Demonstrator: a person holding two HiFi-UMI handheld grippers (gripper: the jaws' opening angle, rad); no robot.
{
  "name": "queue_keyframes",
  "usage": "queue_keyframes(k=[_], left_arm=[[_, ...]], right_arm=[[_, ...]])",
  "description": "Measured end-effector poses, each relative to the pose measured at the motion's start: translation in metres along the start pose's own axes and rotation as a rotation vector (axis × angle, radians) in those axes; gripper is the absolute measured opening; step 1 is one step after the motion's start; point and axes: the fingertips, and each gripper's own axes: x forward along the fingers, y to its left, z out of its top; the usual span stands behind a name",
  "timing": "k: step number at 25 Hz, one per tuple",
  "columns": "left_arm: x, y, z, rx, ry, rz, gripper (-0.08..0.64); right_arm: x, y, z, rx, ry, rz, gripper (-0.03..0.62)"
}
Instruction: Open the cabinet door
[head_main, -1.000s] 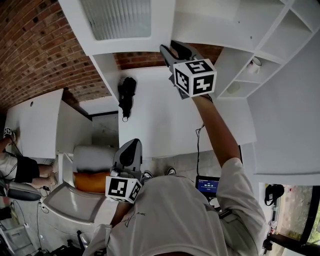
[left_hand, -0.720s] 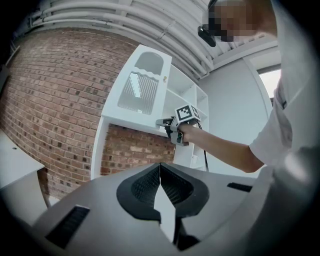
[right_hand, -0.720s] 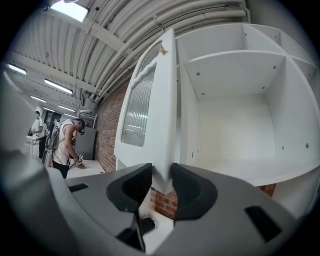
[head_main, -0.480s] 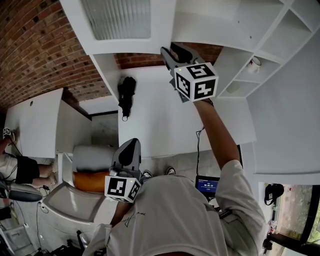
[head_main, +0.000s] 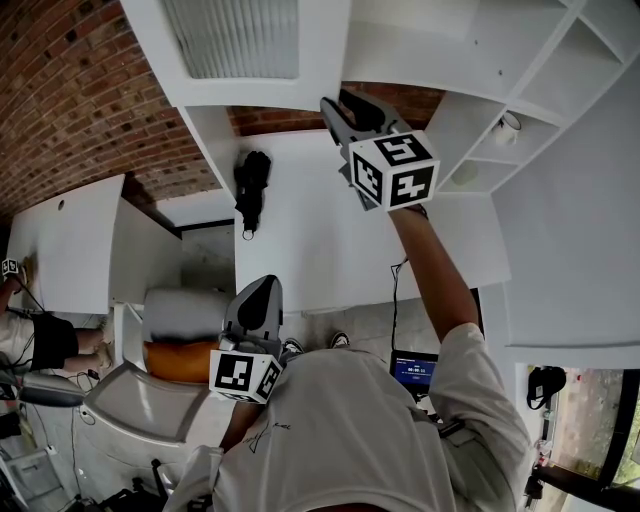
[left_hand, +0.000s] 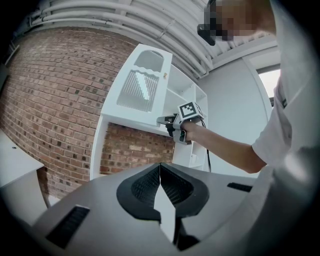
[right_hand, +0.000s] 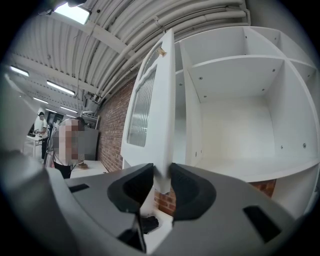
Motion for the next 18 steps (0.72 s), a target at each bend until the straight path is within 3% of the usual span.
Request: queue_keyframes(k=[18], left_arm=[[-0.005,0.0,0.003,-0.004,-0.021,0.024,0.015]], right_arm=[[-0.019,0.015,0.003,0.026,-0.008,0.029,0.098]])
